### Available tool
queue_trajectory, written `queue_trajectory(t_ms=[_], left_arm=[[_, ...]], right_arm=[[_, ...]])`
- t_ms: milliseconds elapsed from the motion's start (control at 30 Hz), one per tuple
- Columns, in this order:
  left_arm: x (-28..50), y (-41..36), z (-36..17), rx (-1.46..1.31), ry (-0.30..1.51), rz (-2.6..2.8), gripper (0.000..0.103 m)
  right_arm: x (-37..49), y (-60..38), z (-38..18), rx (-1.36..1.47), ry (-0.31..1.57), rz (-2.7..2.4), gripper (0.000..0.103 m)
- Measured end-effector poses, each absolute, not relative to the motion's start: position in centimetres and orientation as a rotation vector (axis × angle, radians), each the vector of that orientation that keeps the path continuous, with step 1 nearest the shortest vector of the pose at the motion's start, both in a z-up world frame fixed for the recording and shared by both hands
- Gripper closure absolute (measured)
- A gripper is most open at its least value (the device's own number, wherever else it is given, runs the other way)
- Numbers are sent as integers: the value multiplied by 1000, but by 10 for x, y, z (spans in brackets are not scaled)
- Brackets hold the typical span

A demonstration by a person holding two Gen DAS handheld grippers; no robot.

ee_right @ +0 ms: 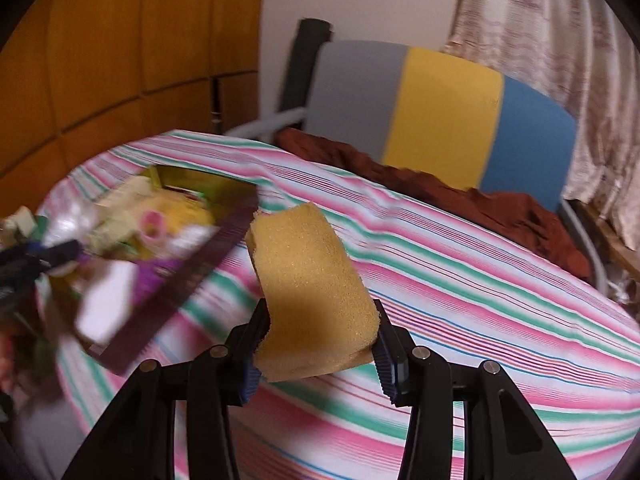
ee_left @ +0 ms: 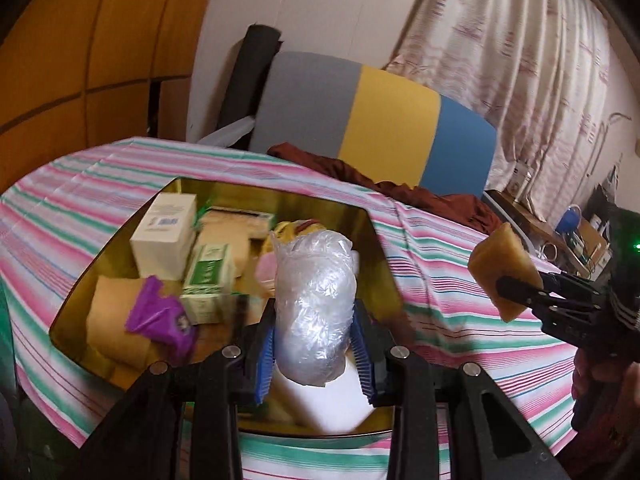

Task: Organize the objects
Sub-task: 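Carry the wrapped ball and yellow sponge into the gold tray and release both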

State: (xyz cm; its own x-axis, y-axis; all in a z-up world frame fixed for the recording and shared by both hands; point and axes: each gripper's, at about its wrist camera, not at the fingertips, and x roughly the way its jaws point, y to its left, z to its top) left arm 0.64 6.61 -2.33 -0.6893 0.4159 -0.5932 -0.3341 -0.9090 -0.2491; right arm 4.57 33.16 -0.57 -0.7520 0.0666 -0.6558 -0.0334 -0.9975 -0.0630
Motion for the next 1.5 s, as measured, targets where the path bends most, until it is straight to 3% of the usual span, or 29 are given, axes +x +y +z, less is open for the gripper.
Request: queue_trajectory(t_ms=[367,500,533,600,900,1200,1300,1500], left_arm=[[-26,46,-41,-1052,-161,2492,68],[-25,47,-41,-1063,-172,2474,46],[-24,46,-40,-1055,-172,2481,36],[-21,42,-36,-1037,-192,2481,30],[-12,18,-28,-1027,-348,2537,30],[-11,8,-29,-1072,-400,2577,30],[-9,7,-30,-1080,-405,2596,30],[-2,12,-25,-1064,-352,2631,30]], right_arm=[[13,257,-2,-1209,83,3008,56],[1,247,-3,-1236,175,2992,56],[-3,247,-3,-1242,200,2982,56],[-11,246,-4,-1247,237,2962,56],[-88,264,-6,-1247,228,2832,56],[-147,245,-23,-1290,-62,2771,55],[-157,240,-33,-1331,-83,2759,55],[-160,237,-48,-1434,-94,2740,43]])
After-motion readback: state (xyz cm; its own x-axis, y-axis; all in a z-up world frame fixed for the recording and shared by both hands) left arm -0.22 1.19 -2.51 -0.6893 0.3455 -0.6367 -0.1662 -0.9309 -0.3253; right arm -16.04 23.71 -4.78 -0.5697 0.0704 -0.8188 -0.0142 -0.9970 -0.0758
